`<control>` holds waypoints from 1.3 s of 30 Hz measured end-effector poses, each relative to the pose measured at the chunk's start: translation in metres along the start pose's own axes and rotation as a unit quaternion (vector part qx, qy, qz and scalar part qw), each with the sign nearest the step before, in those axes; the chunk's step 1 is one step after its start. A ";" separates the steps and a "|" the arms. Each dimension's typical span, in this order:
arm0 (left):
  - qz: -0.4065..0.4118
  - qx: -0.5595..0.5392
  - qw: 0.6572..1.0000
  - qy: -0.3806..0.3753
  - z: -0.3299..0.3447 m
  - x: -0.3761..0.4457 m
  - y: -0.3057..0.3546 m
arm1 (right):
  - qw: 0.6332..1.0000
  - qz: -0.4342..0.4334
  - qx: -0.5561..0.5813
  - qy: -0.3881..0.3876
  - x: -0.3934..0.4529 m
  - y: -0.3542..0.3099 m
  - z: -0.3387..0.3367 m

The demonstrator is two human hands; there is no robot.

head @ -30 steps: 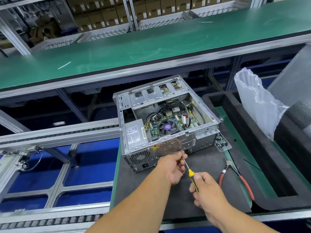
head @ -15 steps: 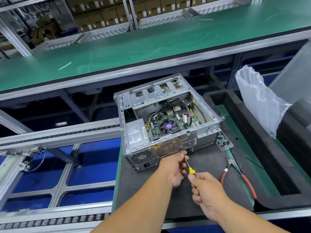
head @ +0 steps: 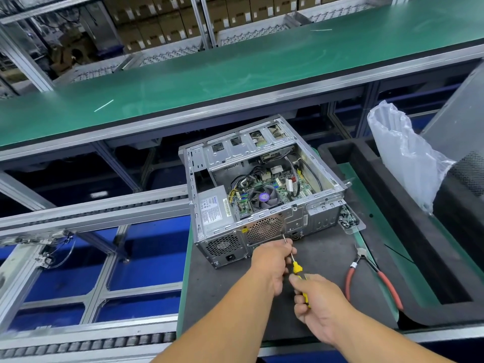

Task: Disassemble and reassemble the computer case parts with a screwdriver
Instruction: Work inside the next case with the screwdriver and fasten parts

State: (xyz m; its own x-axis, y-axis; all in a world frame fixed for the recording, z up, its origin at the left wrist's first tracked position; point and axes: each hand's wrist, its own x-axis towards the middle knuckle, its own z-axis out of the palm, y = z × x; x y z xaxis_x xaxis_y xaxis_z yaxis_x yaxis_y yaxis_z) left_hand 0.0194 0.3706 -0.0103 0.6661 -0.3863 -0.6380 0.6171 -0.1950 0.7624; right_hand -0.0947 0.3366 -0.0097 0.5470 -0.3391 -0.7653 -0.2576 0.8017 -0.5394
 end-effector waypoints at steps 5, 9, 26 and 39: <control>-0.004 0.013 1.000 0.005 -0.002 -0.002 0.001 | 0.999 0.027 -0.013 0.018 -0.002 0.001 0.001; -0.060 0.016 0.998 -0.016 -0.002 -0.007 0.003 | 0.998 0.060 0.005 -0.004 -0.005 0.001 0.000; -0.049 0.081 0.984 -0.151 -0.019 -0.028 -0.027 | 0.992 0.075 0.100 -0.007 -0.011 0.003 -0.003; -0.031 0.141 0.986 -0.087 -0.008 -0.027 -0.030 | 0.989 0.030 0.142 0.040 -0.008 0.001 -0.002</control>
State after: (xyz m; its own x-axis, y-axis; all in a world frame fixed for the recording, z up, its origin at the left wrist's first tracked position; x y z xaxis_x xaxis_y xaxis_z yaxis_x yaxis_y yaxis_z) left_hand -0.0140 0.3940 -0.0167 0.5332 -0.5106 -0.6746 0.4972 -0.4560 0.7381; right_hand -0.1009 0.3394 -0.0049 0.4697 -0.3163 -0.8242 -0.0471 0.9233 -0.3812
